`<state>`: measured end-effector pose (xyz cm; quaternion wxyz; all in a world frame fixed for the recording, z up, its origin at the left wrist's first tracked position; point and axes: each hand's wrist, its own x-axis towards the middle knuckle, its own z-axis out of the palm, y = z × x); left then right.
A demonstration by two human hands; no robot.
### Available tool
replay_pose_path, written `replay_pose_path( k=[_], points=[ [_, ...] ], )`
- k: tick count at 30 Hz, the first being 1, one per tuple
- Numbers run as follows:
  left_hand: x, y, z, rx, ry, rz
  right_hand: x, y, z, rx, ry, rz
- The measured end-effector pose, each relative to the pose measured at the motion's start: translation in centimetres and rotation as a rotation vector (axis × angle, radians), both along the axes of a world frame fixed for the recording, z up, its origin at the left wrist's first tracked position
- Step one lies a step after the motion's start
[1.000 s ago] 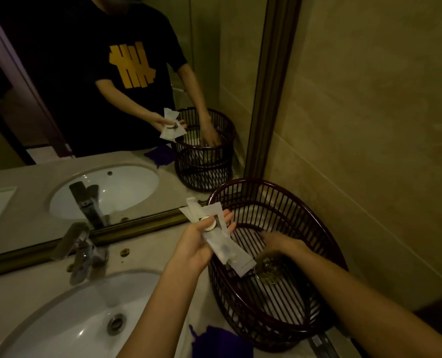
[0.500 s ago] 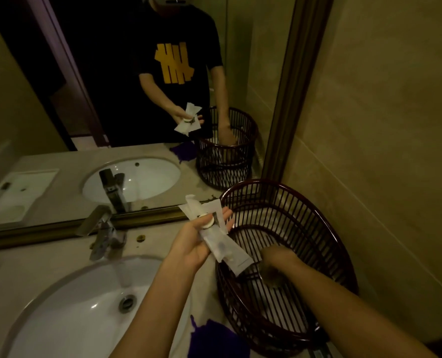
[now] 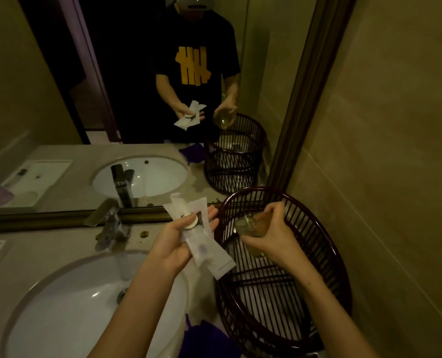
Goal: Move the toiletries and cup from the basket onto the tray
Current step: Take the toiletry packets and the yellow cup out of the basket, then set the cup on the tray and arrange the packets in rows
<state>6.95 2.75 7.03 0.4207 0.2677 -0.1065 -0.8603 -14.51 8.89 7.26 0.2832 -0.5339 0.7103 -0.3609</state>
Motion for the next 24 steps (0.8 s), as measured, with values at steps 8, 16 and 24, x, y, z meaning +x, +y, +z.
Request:
replay_pose_path(
  k=[8, 16, 24],
  points=[
    [10.2, 1.4, 0.3, -0.019, 0.032, 0.097, 10.4, 0.0, 1.1, -0.165, -0.319, 0.212],
    [26.1, 3.9, 0.3, -0.01, 0.006, 0.21, 27.6, 0.9, -0.2, -0.205, -0.377, 0.297],
    [44.3, 7.7, -2.3, 0.038, -0.025, 0.369, 44.1, 1.8, -3.3, -0.185, -0.45, 0.353]
  ],
)
